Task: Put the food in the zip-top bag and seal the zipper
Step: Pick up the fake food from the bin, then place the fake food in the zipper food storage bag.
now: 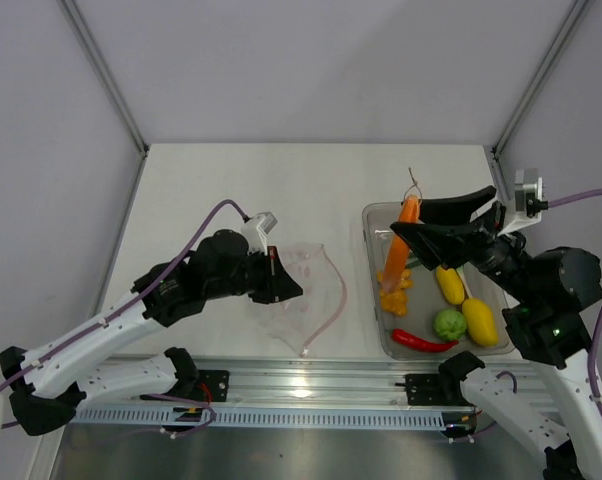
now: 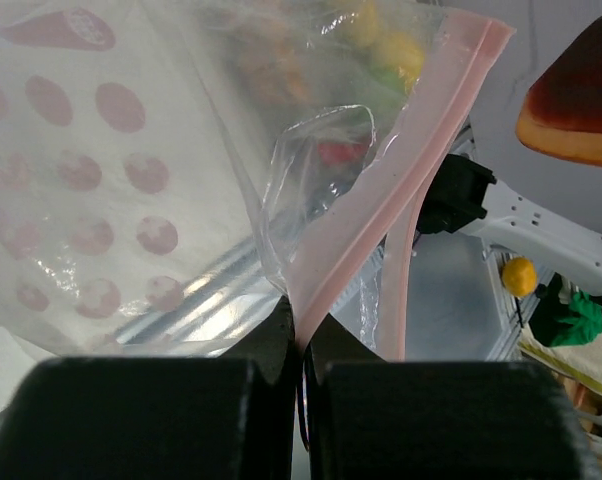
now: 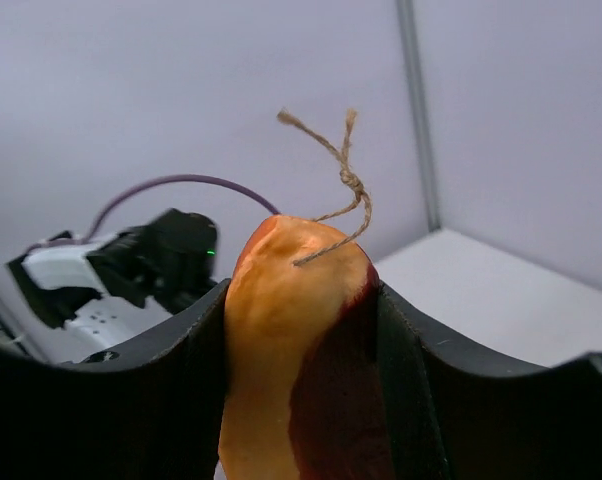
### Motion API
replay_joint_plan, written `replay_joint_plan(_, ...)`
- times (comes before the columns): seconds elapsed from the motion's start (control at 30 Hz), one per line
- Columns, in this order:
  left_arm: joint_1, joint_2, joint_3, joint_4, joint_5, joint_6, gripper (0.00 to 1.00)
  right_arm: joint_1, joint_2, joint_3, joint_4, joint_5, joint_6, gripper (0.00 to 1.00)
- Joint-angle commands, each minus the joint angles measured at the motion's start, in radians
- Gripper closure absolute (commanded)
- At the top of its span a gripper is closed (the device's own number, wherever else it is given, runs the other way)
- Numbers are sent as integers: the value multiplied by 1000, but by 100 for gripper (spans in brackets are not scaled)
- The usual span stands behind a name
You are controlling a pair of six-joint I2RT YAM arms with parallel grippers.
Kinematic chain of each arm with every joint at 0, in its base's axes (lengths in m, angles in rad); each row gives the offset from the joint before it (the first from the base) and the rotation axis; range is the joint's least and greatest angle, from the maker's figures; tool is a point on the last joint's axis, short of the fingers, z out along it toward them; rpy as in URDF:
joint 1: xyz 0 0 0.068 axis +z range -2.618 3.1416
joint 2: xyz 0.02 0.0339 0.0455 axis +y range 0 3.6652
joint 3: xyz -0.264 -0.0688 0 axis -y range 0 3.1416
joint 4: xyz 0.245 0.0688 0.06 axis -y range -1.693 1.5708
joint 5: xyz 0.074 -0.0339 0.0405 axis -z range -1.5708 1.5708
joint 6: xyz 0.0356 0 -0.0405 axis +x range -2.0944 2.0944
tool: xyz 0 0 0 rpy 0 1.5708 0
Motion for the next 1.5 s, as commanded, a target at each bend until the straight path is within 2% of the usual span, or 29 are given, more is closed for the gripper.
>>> replay_joint_plan(0.0,14,9,59,51,71,-28,100,39,-2,-34,309,-107,101,100)
replay_joint_plan(0.27,42,27,67,135,206,-78,99,199,49,-42,512,-95,120,100)
replay_joint_plan(0.4,62,32,39,220,283,-126,99,299,67,-41,526,-52,63,100)
replay_joint_plan(0.53,66,44,39,229,291,-131,99,404,78,-36,542,6,2,100)
replay_joint_plan(0.77,74,55,36,235,298,-132,99,493,113,2,544,40,-53,100)
replay_joint_plan(1.47,108,46,-15,235,295,-120,99,573,167,85,495,71,-129,100)
